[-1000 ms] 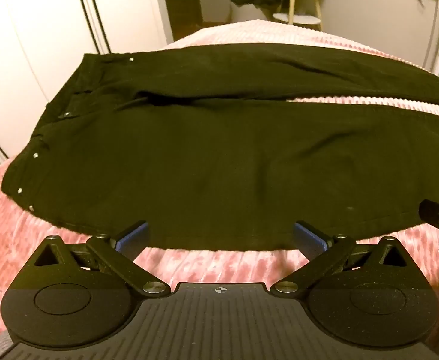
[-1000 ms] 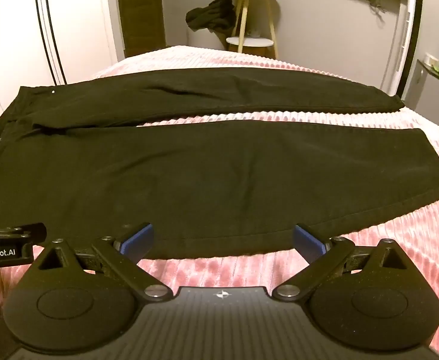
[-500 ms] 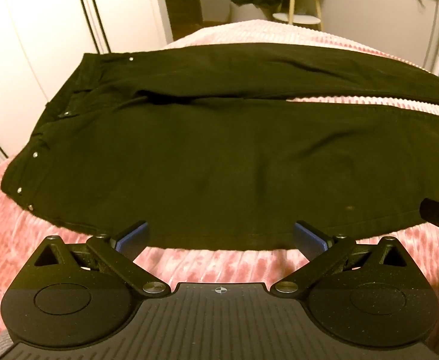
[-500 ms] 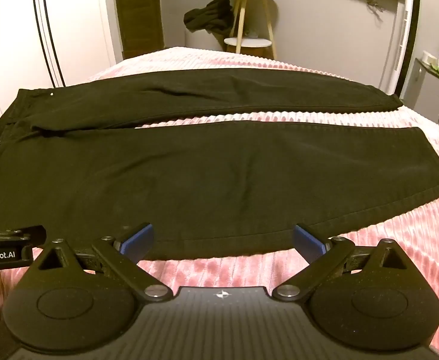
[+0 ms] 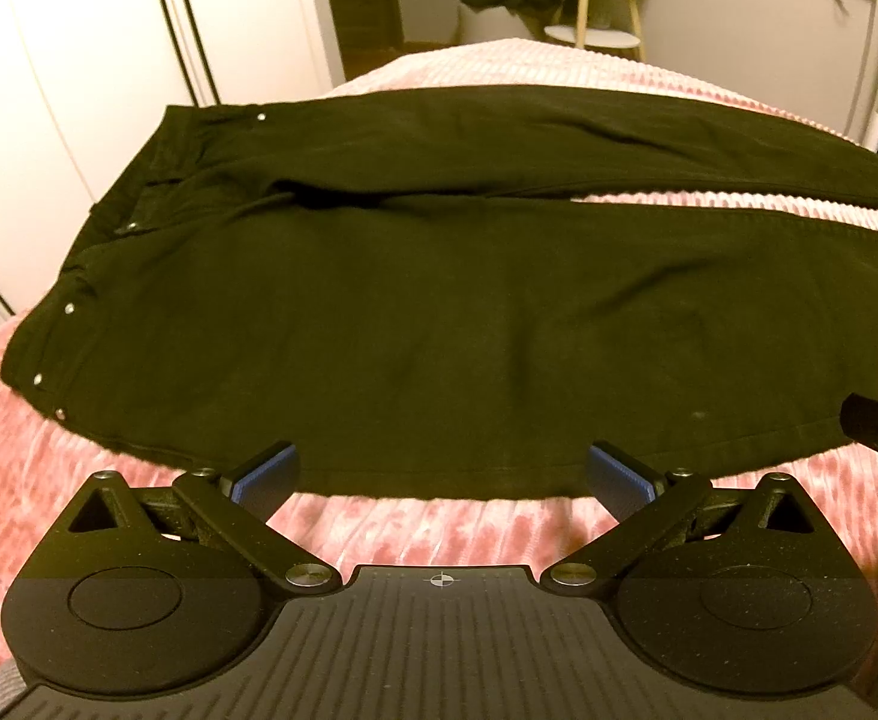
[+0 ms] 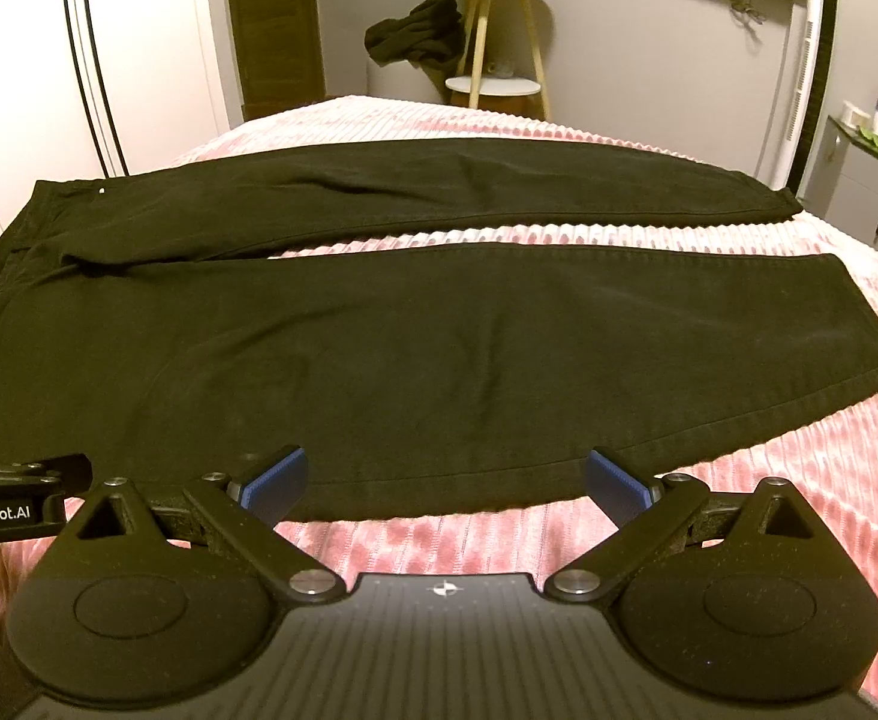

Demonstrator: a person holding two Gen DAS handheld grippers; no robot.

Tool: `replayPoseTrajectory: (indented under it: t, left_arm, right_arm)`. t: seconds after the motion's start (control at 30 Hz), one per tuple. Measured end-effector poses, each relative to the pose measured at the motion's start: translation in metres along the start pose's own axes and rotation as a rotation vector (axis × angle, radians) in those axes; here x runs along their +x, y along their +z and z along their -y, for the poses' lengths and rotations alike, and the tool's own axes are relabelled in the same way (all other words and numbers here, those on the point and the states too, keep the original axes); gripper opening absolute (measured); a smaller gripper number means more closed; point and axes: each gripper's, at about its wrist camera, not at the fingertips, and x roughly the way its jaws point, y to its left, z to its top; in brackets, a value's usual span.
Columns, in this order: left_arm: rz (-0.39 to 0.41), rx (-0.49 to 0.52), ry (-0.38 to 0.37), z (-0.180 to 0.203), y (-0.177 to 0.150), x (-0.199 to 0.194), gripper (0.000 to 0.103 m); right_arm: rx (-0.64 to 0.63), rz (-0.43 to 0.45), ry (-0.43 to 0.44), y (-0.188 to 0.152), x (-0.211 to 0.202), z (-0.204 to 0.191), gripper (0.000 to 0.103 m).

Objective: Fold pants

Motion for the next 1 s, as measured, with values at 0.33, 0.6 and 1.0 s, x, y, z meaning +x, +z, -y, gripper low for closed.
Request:
replayPoseTrajectory:
  t: [0.33,0.6,1.0]
  left_arm:
    - [-0.002,-0.002,-0.001,-0.0004,0.0000,0.0002,0.103]
    - [-0.006,-0.005,-0.004,0.0001,-0.0021,0.0019,0.103]
    - [-0.014,-0.010,-0.008,-0.0003,-0.0020,0.0032,0.103]
  right_arm:
    - [0.002,0.000,-0.002,0.0002,-0.0004,0.0004,0.099]
    - [0.002,0.001,-0.001,0.0001,-0.0004,0.0006,0.099]
    - [0.003,0.003,-0.001,0.0000,-0.0006,0.0002,0.099]
